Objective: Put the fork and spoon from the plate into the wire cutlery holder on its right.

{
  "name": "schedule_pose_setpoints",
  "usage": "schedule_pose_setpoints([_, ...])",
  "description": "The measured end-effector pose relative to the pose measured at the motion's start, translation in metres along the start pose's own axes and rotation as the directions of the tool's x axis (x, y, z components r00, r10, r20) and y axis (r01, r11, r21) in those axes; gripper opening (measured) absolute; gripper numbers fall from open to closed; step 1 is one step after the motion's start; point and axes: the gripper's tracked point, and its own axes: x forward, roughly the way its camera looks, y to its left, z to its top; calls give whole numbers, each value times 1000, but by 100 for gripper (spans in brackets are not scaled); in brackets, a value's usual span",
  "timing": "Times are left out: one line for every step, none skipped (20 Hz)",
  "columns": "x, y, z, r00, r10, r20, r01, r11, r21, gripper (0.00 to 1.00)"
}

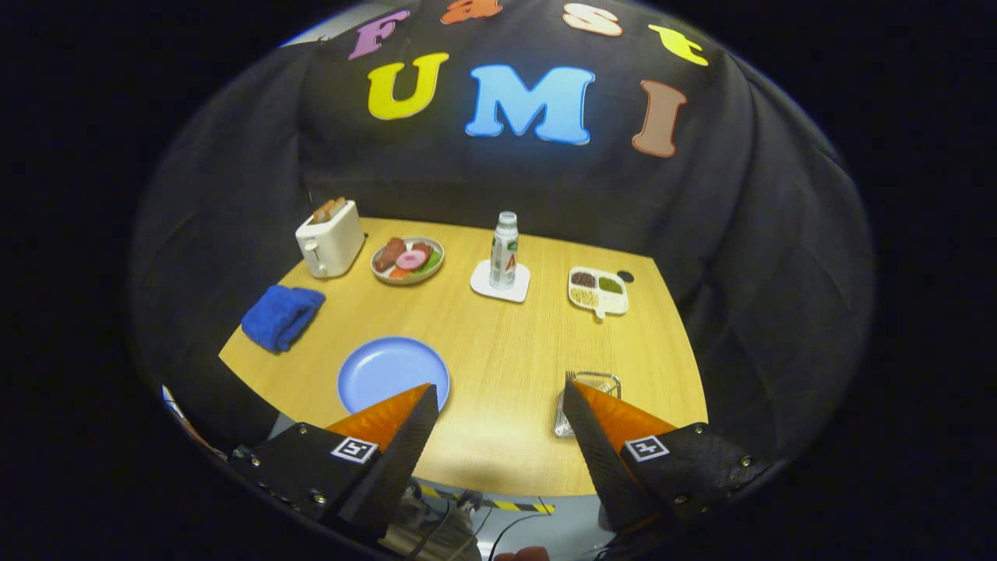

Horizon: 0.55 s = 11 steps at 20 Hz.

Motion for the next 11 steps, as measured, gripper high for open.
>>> schedule_pose_setpoints([-7, 3, 18, 996, -25, 88, 25, 1000, 5, 99])
schedule_pose_setpoints([-14, 9, 35, 984, -36, 172, 34, 999, 14, 99])
schedule_pose_setpoints([-19, 20, 48, 971, -27, 237, 24, 1000, 14, 98])
schedule_pose_setpoints([-26, 29, 60, 954, -24, 298, 23, 1000, 8, 98])
schedule_pose_setpoints([-32, 33, 72, 936, -33, 350, 35, 999, 2, 98])
schedule_pose_setpoints([-38, 39, 80, 918, -45, 393, 47, 999, 5, 98])
schedule_pose_setpoints([-42, 50, 86, 902, -45, 430, 45, 999, 10, 98])
schedule_pose_setpoints([-44, 56, 88, 890, -55, 452, 64, 998, -5, 98])
schedule_pose_setpoints([-44, 58, 87, 882, -59, 468, 81, 996, -27, 98])
schedule_pose_setpoints([-41, 65, 87, 876, -47, 480, 72, 997, -34, 97])
schedule_pose_setpoints([-41, 73, 85, 877, -44, 478, 62, 998, -22, 97])
